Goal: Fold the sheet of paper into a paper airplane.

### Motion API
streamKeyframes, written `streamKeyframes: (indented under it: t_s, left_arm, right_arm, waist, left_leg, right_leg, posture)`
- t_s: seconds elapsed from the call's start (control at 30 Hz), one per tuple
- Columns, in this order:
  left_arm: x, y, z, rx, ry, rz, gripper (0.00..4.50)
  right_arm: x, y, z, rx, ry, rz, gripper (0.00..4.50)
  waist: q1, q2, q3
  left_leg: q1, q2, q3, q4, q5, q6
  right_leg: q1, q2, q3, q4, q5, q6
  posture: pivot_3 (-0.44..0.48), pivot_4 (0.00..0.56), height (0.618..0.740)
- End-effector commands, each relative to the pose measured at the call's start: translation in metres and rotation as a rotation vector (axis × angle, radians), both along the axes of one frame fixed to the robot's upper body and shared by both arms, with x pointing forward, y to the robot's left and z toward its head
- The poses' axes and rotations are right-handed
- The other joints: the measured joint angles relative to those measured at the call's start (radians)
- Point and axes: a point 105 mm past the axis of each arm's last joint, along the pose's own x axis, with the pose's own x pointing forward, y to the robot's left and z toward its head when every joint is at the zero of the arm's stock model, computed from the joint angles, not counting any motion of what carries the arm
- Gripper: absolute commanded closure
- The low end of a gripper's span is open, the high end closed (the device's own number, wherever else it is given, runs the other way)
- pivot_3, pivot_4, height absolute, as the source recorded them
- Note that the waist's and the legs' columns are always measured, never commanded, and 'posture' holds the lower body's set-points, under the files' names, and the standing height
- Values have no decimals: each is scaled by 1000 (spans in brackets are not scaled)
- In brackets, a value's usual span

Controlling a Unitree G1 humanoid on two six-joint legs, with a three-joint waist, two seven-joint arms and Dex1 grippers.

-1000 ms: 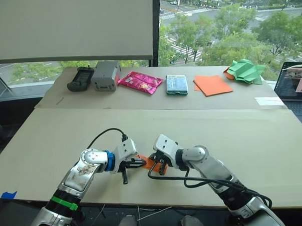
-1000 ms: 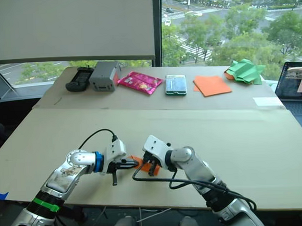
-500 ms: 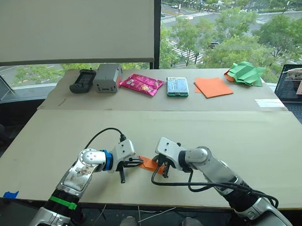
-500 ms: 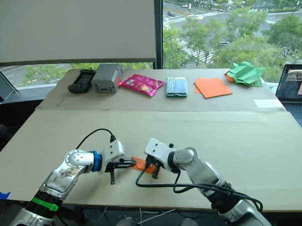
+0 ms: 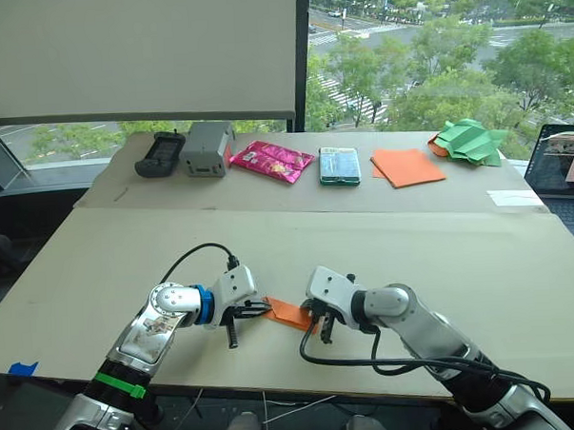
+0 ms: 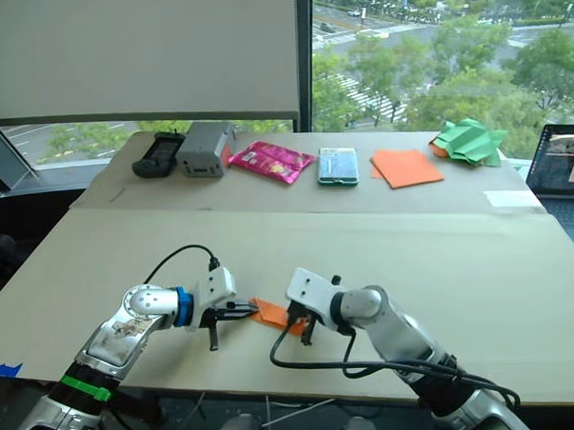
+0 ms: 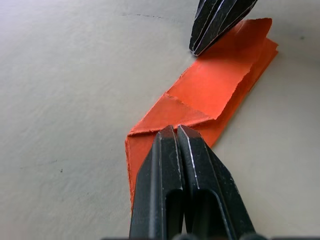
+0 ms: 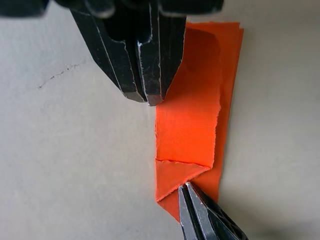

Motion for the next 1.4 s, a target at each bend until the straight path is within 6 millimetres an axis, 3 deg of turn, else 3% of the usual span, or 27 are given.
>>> streamKeyframes:
  t_s: [0.03, 0.23, 0.43, 0.63, 0.87, 1.23, 1.4]
  left_arm:
    - [-4, 8, -17, 66, 44, 13, 4380]
    - [-5, 6, -17, 64, 44, 5, 4380]
    - [-6, 5, -17, 63, 43, -2, 4380]
    - [-6, 4, -16, 61, 41, -1, 4380]
    - [-4, 6, -11, 58, 28, 7, 4380]
    - [-3, -4, 49, -76, -23, -30, 4380]
    - [-3, -15, 53, -131, -2, -39, 4380]
  right_arm:
    - [-15, -38, -51, -159, 177, -115, 4477]
    - [7, -9, 0, 71, 24, -112, 4477]
    - [5, 20, 26, 146, -56, -19, 4477]
    - [-2, 29, 18, 127, -41, 14, 4477]
    - [-3, 15, -12, 23, 45, -26, 4477]
    - [-6, 12, -25, -8, 104, -37, 4477]
    - [-8, 13, -27, -13, 109, -31, 4477]
  waist:
    - [1, 0, -1]
    - [1, -1, 1]
    - [-9, 3, 10]
    - [-8, 3, 10]
    - [-10, 3, 10]
    - [-13, 2, 11]
    - [-14, 1, 11]
  left_leg:
    - [0, 0, 0, 0, 0, 0]
    - [-2, 0, 0, 0, 0, 0]
    - [-2, 0, 0, 0, 0, 0]
    - [-3, 0, 0, 0, 0, 0]
    - [-3, 0, 0, 0, 0, 0]
    - [-3, 0, 0, -1, 0, 0]
    - [-3, 0, 0, -1, 0, 0]
  right_leg:
    - [0, 0, 0, 0, 0, 0]
    - [0, 0, 0, -3, 0, 0]
    - [-2, 0, 0, -3, 0, 0]
    - [-2, 0, 0, -3, 0, 0]
    - [-2, 0, 0, -4, 0, 0]
    - [-2, 0, 0, -5, 0, 0]
    - [-2, 0, 0, -7, 0, 0]
  posture:
    - [0, 150, 702]
    - [0, 150, 702]
    - [0, 150, 702]
    - [0, 150, 702]
    - [0, 150, 702]
    - [0, 150, 702]
    - [0, 150, 702]
